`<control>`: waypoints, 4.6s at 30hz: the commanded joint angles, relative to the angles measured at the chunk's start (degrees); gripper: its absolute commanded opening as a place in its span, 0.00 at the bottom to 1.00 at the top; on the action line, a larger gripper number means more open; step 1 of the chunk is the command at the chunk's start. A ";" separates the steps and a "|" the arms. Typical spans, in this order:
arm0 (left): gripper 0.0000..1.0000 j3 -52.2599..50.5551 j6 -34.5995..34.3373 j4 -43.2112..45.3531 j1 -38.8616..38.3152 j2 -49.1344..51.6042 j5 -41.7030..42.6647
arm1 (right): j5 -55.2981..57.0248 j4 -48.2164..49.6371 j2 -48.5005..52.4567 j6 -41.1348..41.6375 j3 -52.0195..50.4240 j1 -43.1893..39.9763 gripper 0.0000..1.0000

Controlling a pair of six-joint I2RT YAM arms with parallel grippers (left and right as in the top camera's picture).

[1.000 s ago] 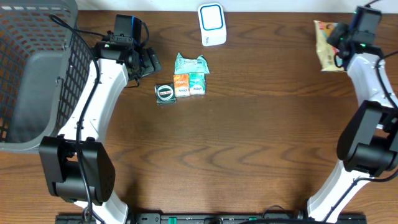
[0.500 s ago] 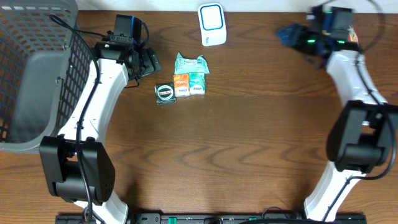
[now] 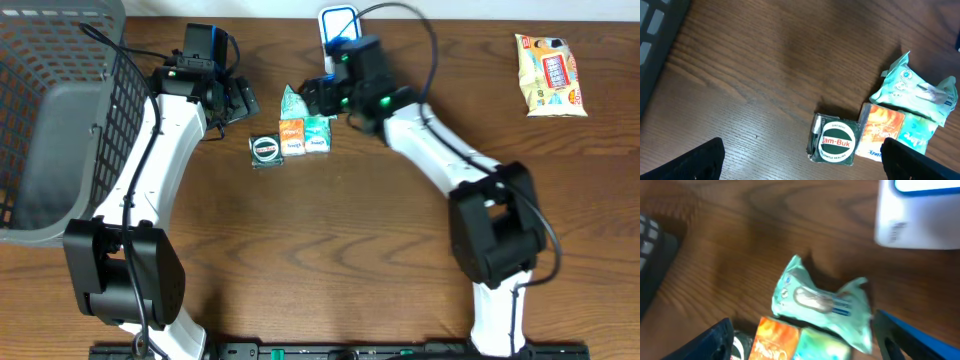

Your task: Scan the item barcode

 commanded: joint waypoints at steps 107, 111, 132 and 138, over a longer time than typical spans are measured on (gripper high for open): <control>0.98 0.44 -0.11 -0.17 -0.02 0.26 -0.52 | 1.92 -24.96 -2.19 -2.14 0.33 -12.15 0.29; 0.98 0.44 -0.13 -0.17 -0.02 0.26 -0.52 | -0.37 -27.54 -2.16 -2.14 0.33 -11.45 0.54; 0.98 0.44 -0.11 -0.17 -0.02 0.26 -0.52 | 40.48 -26.95 1.81 -4.55 -0.68 3.91 0.50; 0.98 0.44 -0.11 -0.17 -0.02 0.26 -0.52 | 48.65 -26.32 6.56 -4.52 -0.68 5.33 0.51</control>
